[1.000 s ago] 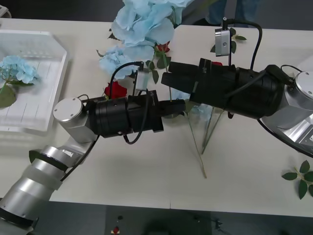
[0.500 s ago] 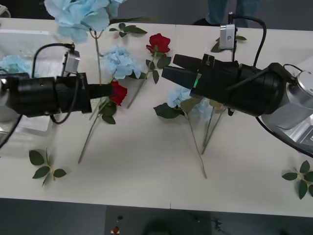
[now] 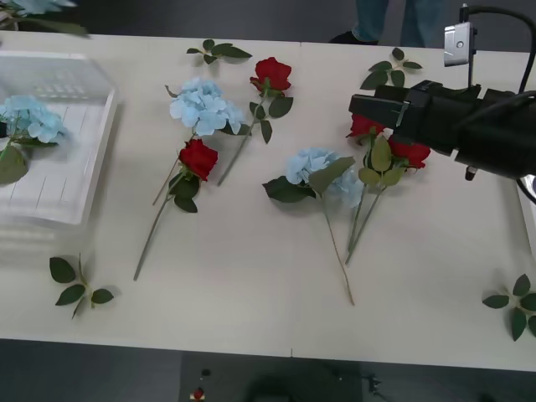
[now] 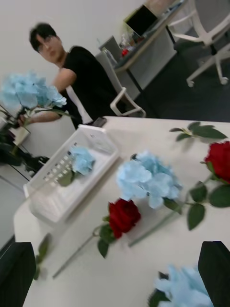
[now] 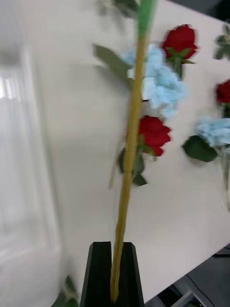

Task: Put the red flowers into the right box and the blue flowers into the left box

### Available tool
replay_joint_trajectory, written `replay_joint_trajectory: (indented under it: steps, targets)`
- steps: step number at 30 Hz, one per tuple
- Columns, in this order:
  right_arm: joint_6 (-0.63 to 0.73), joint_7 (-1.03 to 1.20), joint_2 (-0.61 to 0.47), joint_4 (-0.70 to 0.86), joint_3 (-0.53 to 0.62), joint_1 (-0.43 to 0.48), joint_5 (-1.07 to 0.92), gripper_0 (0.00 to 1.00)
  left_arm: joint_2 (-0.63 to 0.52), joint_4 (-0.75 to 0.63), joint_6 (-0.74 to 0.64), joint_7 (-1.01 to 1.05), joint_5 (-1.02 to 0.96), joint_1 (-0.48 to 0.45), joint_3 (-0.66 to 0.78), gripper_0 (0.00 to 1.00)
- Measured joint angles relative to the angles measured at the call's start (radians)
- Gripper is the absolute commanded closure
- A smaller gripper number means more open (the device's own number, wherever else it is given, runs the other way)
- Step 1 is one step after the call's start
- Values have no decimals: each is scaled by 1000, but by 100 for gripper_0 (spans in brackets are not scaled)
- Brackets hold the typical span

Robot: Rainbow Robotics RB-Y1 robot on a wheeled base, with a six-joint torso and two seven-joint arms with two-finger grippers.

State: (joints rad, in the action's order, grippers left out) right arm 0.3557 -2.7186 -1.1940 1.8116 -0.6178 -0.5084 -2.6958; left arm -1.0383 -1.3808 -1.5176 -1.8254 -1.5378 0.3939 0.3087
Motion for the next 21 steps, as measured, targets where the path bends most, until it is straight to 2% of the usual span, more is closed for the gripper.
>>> replay_joint_trajectory:
  steps: [4, 9, 10, 11, 12, 13, 17, 19, 21]
  targets:
    - [-60, 0, -116, 0, -106, -69, -1, 0, -111, 91, -4, -6, 78, 0, -2, 100]
    - [-157, 0, -173, 1, -205, -114, -1, 0, -140, 204, 31, -107, 205, 0, 30, 99]
    - [-174, 7, -176, 0, -233, -125, -1, 0, -140, 225, 48, -142, 223, 0, 44, 80]
    - [-188, 27, -176, -2, -263, -138, -1, 0, -140, 242, 59, -168, 233, 0, 58, 57]
    - [-203, 77, -176, -6, -293, -151, -1, 0, -140, 259, 70, -187, 234, 0, 70, 16]
    - [-219, 160, -175, -12, -327, -165, -1, 0, -140, 275, 80, -202, 233, 0, 80, 0]
    - [-278, 608, -147, -66, -445, -218, -1, 0, -139, 313, 127, -218, 194, 0, 73, 0]
    - [-304, 730, -121, -105, -492, -243, -1, 0, -139, 314, 131, -218, 161, 0, 45, 0]
    - [-323, 759, -95, -147, -537, -271, -1, 0, -139, 311, 127, -219, 123, 0, 14, 0]
